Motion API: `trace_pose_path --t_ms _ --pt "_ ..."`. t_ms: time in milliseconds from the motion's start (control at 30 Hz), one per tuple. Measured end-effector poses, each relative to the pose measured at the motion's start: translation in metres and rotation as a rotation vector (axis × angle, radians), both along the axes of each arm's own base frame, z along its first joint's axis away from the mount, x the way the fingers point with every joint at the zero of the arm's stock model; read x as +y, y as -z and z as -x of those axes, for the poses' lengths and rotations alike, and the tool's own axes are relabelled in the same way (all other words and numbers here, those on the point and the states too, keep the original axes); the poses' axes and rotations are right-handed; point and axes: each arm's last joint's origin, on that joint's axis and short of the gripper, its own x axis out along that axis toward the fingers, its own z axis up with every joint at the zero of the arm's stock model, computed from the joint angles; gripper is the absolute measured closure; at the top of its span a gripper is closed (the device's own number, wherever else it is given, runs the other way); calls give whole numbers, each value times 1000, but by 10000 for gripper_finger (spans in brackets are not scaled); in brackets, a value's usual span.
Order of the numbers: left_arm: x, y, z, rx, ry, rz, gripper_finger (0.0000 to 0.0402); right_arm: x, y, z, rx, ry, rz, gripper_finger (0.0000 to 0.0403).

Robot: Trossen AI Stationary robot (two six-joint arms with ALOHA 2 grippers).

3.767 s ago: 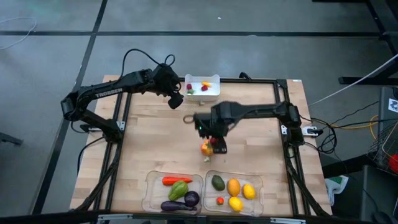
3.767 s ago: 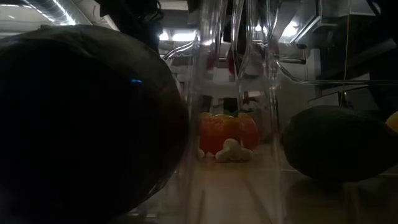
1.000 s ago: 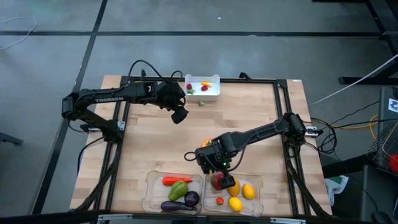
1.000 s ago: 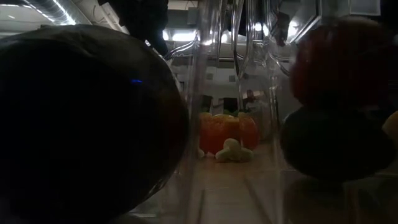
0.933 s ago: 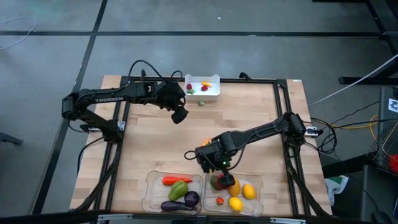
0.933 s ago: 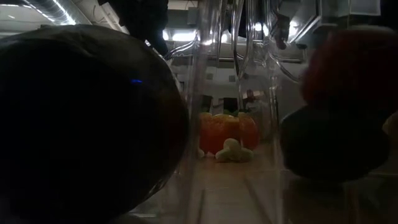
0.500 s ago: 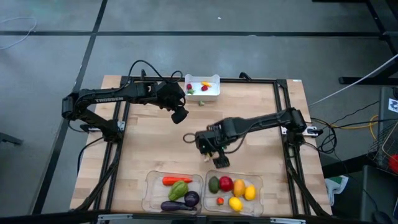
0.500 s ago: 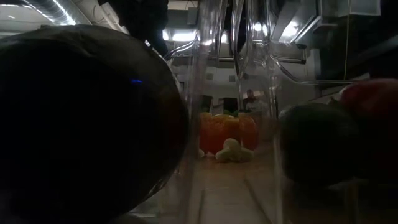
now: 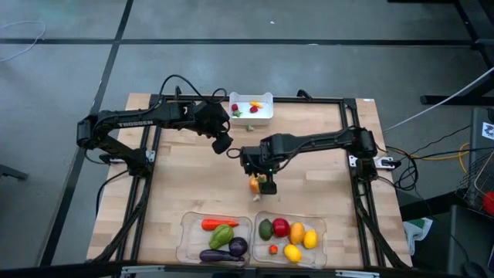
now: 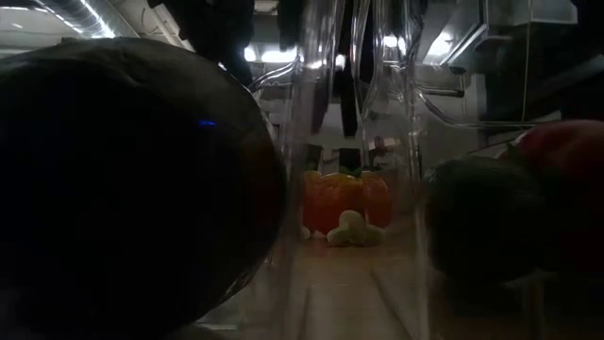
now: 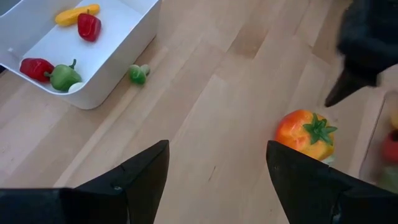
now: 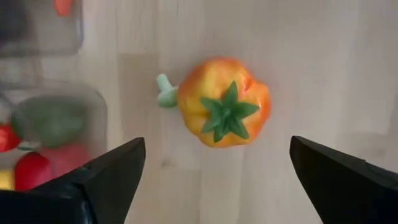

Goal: Sort produce into baskets
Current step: Put the orange tomato into the right transparent bin

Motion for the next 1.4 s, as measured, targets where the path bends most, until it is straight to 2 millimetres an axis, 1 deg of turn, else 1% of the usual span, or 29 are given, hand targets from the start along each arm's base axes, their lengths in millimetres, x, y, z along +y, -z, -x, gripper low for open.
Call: trace_pose_path --t_ms 200,367,500,700,1067,1333,1400 --pt "0 0 0 0 0 0 137 -4 25 -4 -42 -14 3 5" --pt "0 0 0 0 0 0 137 -7 40 -6 -74 -21 0 5" --pt "0 0 0 0 0 0 137 -8 44 -7 -92 -29 -42 4" --pt "0 0 0 0 0 0 137 -9 50 -7 -107 -37 -56 3" --pt "0 0 0 0 0 0 137 -11 50 -9 -128 -61 -3 3" --pt "0 0 0 0 0 0 137 -10 68 -10 -85 -55 -13 3" --pt "0 0 0 0 0 0 137 -10 71 -11 -104 -55 -13 3"
